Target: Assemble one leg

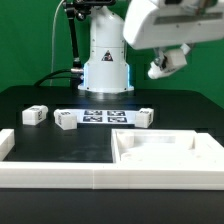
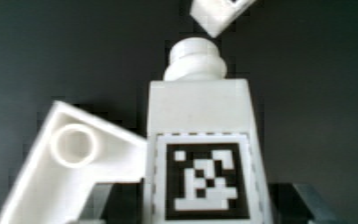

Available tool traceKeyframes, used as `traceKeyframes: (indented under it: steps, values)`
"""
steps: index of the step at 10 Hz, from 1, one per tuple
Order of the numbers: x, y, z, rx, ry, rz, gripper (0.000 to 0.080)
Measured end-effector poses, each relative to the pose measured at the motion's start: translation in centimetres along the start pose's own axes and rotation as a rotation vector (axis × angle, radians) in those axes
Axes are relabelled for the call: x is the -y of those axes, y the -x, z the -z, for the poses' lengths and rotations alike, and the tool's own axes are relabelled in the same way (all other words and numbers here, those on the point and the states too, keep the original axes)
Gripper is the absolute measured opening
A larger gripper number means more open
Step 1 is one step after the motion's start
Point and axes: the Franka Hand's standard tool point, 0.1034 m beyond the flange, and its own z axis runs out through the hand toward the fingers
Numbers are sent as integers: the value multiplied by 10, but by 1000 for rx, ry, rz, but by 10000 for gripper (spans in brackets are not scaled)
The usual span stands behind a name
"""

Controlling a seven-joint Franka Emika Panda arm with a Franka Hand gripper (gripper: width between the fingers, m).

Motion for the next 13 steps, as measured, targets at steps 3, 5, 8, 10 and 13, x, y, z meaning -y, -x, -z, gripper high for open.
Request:
traceKeyframes:
  steps: [3,5,8,10,13]
  values:
    - [-5,-6,-1,-206,38,-2,291]
    - [-7,-14,0,-332,59,0,291]
    - [-9,-53,5,-510,46,-5,291]
    - [-13,-72,-1,-574,17,-64,291]
    - [-32,-77,-2,-750,105,-62,291]
